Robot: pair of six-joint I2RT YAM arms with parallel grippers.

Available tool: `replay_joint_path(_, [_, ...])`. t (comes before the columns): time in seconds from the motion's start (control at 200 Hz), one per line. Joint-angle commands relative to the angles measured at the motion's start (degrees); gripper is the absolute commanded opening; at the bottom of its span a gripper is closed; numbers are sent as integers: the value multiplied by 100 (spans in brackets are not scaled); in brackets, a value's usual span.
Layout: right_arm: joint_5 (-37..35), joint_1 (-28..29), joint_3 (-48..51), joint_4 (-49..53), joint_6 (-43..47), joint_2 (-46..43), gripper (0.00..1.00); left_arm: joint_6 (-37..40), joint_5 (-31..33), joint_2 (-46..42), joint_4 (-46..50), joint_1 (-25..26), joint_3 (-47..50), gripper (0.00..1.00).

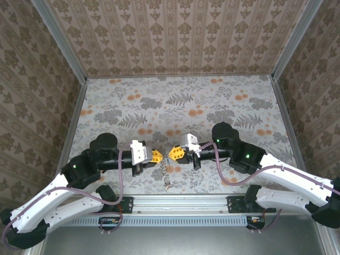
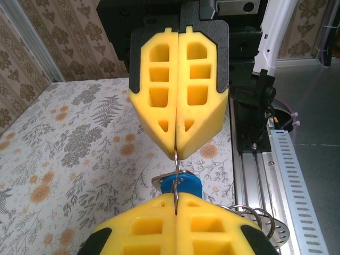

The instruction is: Put the keys on the keyring

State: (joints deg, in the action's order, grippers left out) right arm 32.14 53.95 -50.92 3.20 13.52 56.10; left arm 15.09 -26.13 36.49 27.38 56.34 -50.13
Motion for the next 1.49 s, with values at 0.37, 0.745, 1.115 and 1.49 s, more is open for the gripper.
replay_joint_path(0.37, [-117,38,170,-163,-25,-156,0,25,-41,-98,-281,53,-117,0])
replay_joint_path(0.745, [-141,44,205,-307,-40,-151,0,24,-42,-98,-284,55,-116,0])
replay_joint_path(1.115, [-164,39,215,-431,-47,-138,0,24,-41,-97,-285,53,-115,0])
replay_joint_path(1.49, [-331,37,251,-370,6,-238,0,33,-46,-98,-277,59,-113,0])
